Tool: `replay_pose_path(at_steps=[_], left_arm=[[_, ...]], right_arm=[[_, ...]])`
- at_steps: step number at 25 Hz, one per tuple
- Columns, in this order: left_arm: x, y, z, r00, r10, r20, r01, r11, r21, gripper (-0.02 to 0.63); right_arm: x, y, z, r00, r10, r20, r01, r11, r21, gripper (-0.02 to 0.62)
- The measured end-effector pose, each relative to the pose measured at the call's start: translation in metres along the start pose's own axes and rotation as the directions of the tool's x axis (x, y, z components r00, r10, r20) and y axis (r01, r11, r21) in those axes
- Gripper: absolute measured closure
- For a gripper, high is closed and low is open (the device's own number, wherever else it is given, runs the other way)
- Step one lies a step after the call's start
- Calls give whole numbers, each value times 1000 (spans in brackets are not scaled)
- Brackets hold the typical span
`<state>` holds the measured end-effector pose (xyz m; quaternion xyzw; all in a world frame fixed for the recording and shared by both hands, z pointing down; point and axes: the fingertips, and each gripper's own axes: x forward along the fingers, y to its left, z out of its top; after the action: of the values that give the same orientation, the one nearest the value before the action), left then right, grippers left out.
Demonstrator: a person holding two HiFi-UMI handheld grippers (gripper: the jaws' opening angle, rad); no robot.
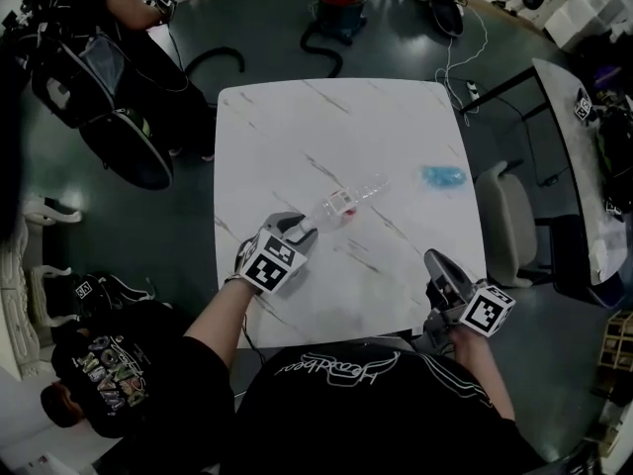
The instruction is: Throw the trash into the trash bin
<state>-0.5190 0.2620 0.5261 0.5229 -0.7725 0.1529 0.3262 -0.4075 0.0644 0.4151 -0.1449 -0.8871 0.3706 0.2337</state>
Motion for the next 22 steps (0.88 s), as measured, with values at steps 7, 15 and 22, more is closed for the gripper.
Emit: replay_pose_path(at_steps=[7, 15, 22], left_arm=[[-20, -41, 39, 992, 13, 127, 3, 992, -124, 465], [-43, -128, 85, 963, -61, 264, 129, 960, -249, 465], [-45, -225, 126, 942, -161, 294, 210, 967, -144, 465]], right_arm=[[-19, 5, -3, 997, 70, 31, -70, 997, 19, 560], [-109, -4, -9, 991, 45, 123, -49, 998, 33, 560], [-207, -23, -22, 969, -21, 247, 3, 997, 72, 560]])
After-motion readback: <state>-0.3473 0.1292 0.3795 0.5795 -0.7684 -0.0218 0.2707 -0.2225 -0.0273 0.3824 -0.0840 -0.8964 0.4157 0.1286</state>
